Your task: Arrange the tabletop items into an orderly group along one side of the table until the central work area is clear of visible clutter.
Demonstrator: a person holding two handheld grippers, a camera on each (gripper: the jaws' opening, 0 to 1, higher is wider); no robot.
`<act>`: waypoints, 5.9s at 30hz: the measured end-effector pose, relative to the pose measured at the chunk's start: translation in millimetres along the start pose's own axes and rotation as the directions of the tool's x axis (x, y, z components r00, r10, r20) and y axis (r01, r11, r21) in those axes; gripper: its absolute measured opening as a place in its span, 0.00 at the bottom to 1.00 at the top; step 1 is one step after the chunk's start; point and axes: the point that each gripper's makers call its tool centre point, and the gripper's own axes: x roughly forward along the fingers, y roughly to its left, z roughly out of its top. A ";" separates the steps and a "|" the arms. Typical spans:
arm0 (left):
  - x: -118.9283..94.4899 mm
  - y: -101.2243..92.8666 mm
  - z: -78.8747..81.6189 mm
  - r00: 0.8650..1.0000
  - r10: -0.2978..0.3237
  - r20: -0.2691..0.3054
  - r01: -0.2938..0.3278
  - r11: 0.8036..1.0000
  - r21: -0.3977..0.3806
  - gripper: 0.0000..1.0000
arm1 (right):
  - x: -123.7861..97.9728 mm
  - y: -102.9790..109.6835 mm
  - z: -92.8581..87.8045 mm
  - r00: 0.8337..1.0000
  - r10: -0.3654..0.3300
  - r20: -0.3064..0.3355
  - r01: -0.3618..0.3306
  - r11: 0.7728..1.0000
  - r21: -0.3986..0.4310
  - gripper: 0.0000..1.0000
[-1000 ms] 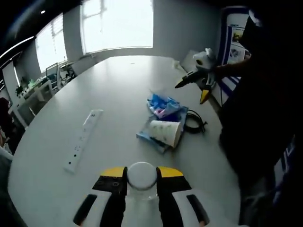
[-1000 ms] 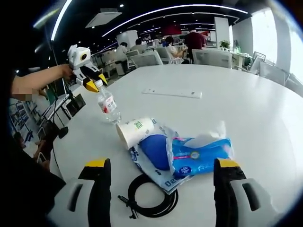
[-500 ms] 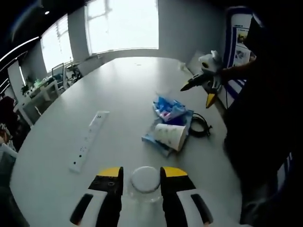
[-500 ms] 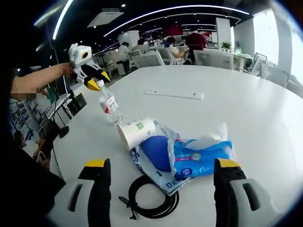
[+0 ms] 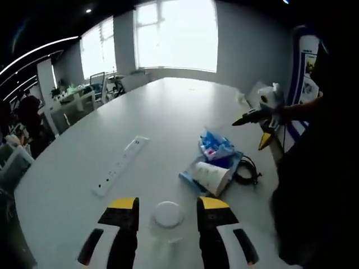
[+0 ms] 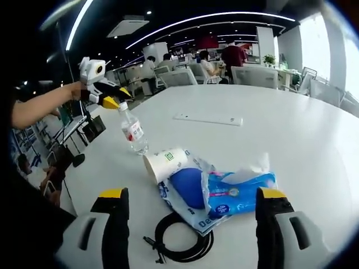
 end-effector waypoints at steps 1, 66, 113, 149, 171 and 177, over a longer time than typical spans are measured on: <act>-2.3 -2.1 0.4 1.000 0.009 0.004 -0.009 1.000 -0.016 0.41 | -0.4 0.4 1.0 1.000 0.003 0.006 -0.003 1.000 -0.001 0.91; -27.9 -151.6 -56.8 0.961 0.268 0.068 -0.225 0.902 -0.367 1.00 | -48.4 15.7 14.6 0.993 0.057 0.099 -0.050 0.997 -0.064 1.00; -38.4 -126.4 -64.1 0.955 0.282 0.087 -0.228 0.892 -0.391 0.99 | -4.3 30.6 22.6 0.995 0.077 0.058 -0.068 0.988 -0.137 0.97; -40.2 -139.2 -48.4 0.951 0.301 0.066 -0.254 0.887 -0.387 0.98 | 75.5 61.8 22.4 0.998 0.061 0.000 -0.059 0.962 -0.267 0.52; -42.2 -128.5 -64.2 0.959 0.276 0.061 -0.236 0.899 -0.369 0.91 | 100.7 66.9 -3.5 0.999 -0.038 -0.030 0.027 0.951 -0.308 0.25; -39.4 -130.0 -69.7 0.964 0.260 0.049 -0.225 0.903 -0.367 0.90 | 97.7 62.2 0.0 0.998 -0.068 0.004 0.066 0.954 -0.293 0.10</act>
